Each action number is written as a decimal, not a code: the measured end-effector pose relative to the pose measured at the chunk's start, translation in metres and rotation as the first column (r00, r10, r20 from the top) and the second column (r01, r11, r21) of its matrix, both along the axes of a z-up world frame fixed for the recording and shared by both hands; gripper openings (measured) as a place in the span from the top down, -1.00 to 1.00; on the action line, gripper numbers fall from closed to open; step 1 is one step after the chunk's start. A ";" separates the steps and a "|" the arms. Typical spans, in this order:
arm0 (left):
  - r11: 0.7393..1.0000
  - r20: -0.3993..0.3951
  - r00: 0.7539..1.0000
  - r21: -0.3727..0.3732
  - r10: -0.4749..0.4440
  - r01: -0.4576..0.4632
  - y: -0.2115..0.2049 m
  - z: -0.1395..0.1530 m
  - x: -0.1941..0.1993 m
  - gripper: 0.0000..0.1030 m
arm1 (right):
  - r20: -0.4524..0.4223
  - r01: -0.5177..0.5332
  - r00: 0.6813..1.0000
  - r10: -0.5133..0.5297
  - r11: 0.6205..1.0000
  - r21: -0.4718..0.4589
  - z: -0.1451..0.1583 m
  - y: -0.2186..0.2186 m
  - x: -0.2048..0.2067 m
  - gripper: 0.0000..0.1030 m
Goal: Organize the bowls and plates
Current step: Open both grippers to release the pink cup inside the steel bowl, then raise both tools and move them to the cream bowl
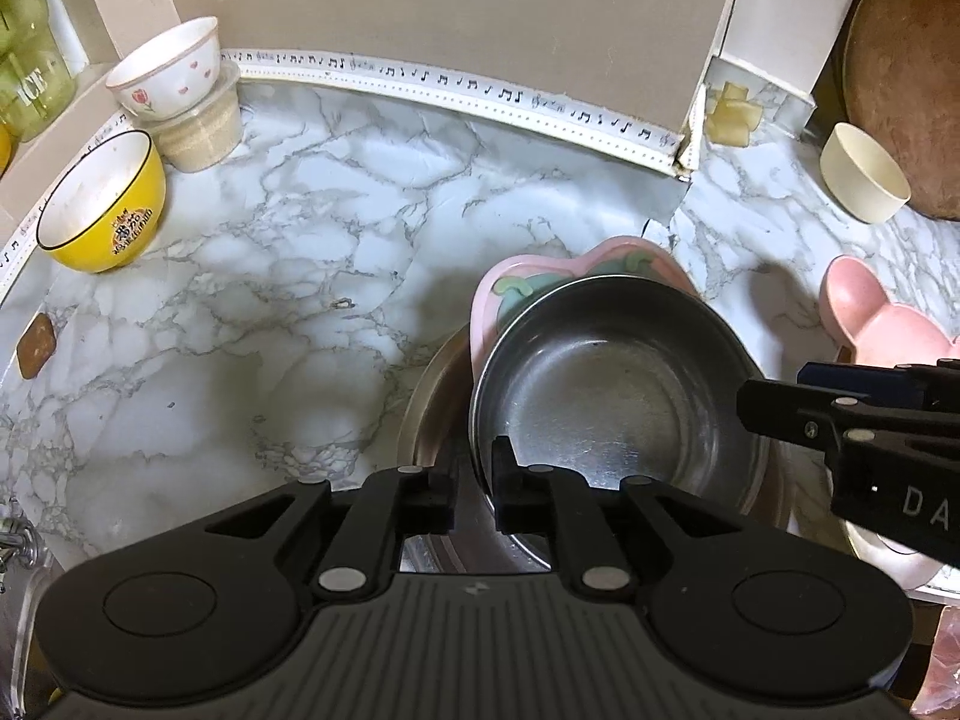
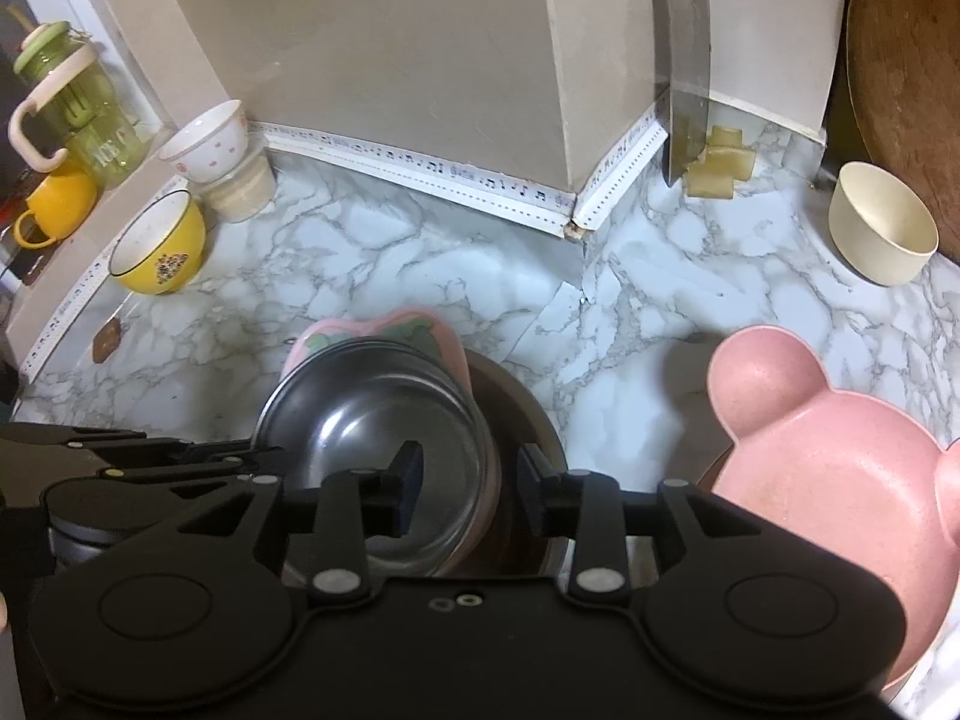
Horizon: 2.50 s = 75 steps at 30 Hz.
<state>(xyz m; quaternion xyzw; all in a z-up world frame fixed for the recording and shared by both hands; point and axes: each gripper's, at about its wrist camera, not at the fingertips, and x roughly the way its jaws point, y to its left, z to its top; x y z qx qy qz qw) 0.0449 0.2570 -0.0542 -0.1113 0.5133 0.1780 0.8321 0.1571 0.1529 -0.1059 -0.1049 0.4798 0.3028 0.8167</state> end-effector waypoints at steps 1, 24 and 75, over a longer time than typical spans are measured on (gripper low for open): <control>1.000 0.008 1.000 -0.001 -0.004 0.004 -0.001 0.003 -0.002 0.80 | 0.004 -0.007 1.000 0.007 1.000 0.003 0.002 -0.001 -0.002 0.25; 0.993 0.341 0.933 0.038 -0.118 0.112 -0.072 0.093 -0.024 -0.23 | 0.177 -0.071 0.983 0.045 0.987 0.143 0.087 -0.071 -0.027 -0.46; 0.983 0.188 0.966 0.002 -0.179 0.182 -0.196 -0.012 0.346 -0.47 | 0.043 0.479 0.873 -0.485 0.872 0.101 0.000 -0.242 0.295 -0.54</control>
